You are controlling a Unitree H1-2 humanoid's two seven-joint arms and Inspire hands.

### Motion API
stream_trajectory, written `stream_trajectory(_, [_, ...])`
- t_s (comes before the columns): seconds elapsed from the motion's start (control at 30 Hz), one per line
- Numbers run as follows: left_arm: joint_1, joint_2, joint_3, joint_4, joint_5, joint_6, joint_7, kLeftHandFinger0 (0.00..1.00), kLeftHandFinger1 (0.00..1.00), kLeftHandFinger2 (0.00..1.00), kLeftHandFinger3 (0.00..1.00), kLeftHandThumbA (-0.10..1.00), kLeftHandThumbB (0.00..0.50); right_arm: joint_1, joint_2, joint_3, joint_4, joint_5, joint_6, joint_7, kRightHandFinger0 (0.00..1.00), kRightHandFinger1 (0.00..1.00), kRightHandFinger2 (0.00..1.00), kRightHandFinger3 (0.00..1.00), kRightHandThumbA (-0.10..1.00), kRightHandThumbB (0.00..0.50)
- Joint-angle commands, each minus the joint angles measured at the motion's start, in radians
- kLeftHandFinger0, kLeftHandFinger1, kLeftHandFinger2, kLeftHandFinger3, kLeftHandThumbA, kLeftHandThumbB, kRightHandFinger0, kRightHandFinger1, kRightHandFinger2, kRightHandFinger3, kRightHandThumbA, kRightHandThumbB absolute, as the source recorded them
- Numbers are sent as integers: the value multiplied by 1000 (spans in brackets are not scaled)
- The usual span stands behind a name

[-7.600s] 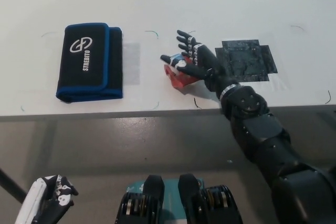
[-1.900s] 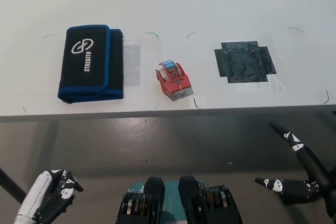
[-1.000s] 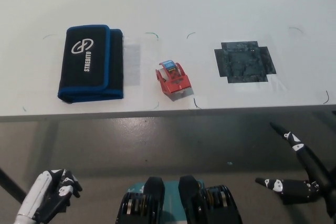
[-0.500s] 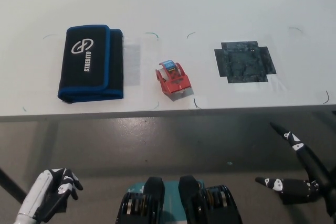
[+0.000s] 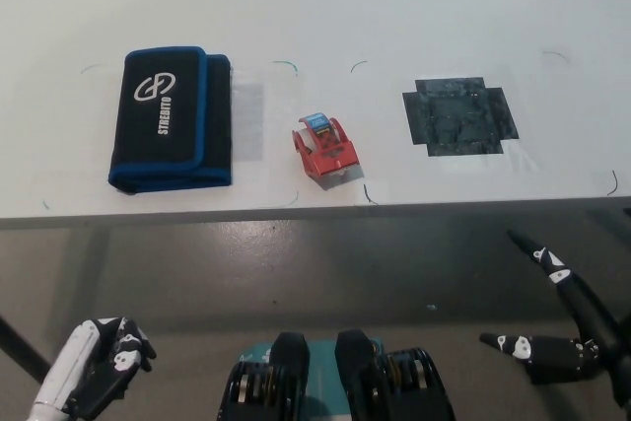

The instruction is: Use the right hand to move the tape on the right hand side to the notebook on the left hand side

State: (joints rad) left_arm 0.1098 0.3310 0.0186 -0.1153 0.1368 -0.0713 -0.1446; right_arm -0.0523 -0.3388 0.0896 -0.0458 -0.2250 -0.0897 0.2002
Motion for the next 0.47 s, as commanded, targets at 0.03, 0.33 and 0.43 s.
stream_trajectory(0.03, [-1,6,2,-15,-3,-35,1,192,176,305,1000,551,0,-15,-21,-11,-19,9,-16,4,1000,1000,1000,1000,1000,98])
stream_trajectory(0.33, [0,6,1,-19,-5,-21,-1,208,200,329,1000,582,0,-14,-23,-9,-23,4,-11,6,1000,1000,1000,1000,1000,88])
stream_trajectory(0.43, [0,7,1,-19,-2,-20,-1,205,198,322,1000,598,0,-13,-24,-7,-30,-4,-6,5,1000,1000,1000,1000,1000,97])
